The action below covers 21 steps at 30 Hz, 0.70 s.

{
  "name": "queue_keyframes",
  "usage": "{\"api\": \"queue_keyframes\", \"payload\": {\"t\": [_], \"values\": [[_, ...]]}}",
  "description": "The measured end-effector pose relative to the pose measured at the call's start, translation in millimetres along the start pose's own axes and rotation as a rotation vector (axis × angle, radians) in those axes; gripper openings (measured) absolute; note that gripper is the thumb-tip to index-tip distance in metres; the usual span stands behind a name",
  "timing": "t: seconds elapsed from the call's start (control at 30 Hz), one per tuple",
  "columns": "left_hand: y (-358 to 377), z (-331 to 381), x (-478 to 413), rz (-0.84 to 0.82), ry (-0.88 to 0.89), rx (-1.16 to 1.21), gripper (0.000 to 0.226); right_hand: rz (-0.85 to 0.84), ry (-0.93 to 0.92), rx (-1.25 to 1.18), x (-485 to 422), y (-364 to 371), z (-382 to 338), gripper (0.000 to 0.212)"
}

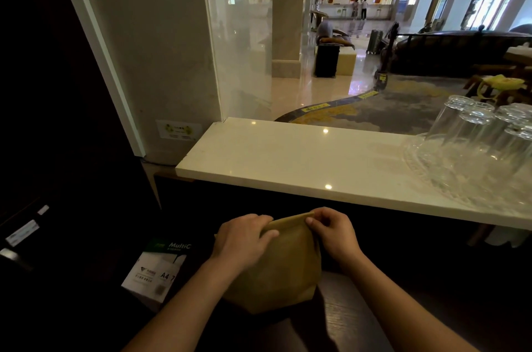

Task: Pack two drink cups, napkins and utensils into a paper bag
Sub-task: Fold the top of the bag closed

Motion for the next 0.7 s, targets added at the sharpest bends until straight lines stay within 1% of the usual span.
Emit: {"api": "queue_keyframes", "payload": {"t": [0.07,0.1,0.17,0.2,0.23,0.27,0.33,0.4,0.57,0.63,0.7], "values": [[3.1,6.7,-7.4,0.025,0.000,-0.001,0.025,-0.018,0.008,0.006,-0.2,-0.6,-0.4,0.005],[4.6,8.9,-10.3,0.038,-0.003,-0.006,0.023,-0.042,0.013,0.011,-0.3,-0.8,-1.2,0.008],[7.6,11.2,-14.3,0.053,-0.014,-0.033,0.020,-0.116,0.016,0.048,0.2,0.1,-4.2,0.027],[8.9,11.4,-15.5,0.057,-0.019,-0.048,0.019,-0.150,0.005,0.082,0.7,1.4,-6.4,0.031],[9.9,11.0,-16.5,0.062,-0.020,-0.062,0.019,-0.169,-0.015,0.117,1.0,2.5,-8.9,0.028],[10.8,10.9,-17.1,0.068,-0.016,-0.071,0.019,-0.165,-0.039,0.149,0.7,2.7,-11.3,0.020],[11.4,11.6,-17.2,0.083,0.005,-0.071,0.020,-0.122,-0.074,0.199,-0.1,1.3,-15.1,0.006],[9.6,14.9,-16.9,0.095,0.032,-0.062,0.021,-0.096,-0.095,0.219,-0.8,0.4,-18.1,0.002],[6.1,26.8,-19.9,0.081,0.062,-0.015,0.023,-0.125,-0.136,0.290,-0.3,4.1,-23.8,0.004],[5.7,29.7,-22.6,0.091,0.051,-0.020,0.022,-0.158,-0.203,0.355,0.8,7.9,-29.8,0.010],[6.5,32.7,-24.9,0.078,0.041,-0.044,0.021,-0.195,-0.317,0.455,3.6,14.0,-36.1,0.017]]}}
Point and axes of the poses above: each hand's wrist, its own x-axis away from the middle knuckle, its own y-axis out of the palm, z = x × y, the point moved 5 cm from there along -x, towards the middle knuckle, and after that the axes turned 10 degrees about -x, right-handed, at the moved point
